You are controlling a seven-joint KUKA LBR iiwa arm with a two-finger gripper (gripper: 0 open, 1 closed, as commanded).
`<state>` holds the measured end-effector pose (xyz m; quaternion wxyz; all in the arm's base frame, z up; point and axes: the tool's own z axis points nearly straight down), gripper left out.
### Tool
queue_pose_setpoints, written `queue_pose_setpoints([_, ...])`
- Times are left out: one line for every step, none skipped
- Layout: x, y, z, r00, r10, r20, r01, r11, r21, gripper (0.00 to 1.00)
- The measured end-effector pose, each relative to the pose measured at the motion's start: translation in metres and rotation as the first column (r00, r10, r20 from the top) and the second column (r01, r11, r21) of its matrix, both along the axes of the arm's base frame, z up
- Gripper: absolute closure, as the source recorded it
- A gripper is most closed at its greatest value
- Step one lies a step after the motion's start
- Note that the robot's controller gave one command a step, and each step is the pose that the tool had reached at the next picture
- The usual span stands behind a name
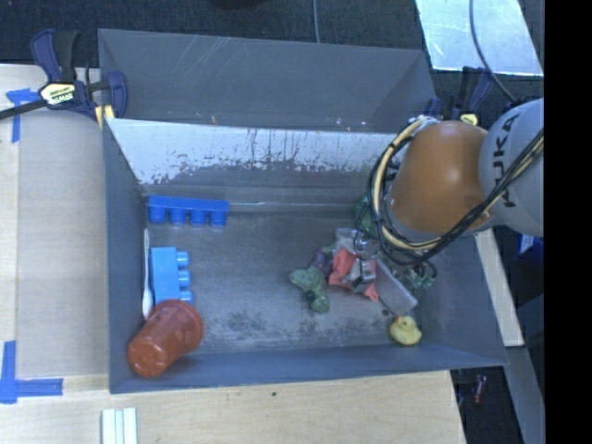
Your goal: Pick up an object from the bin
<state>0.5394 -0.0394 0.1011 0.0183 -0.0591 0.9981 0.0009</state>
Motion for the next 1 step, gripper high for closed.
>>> queue_pose_setpoints([0.0057,0.0181,0.0799,1.000,0.000,0.011,0.000,1.000,0.000,1.00])
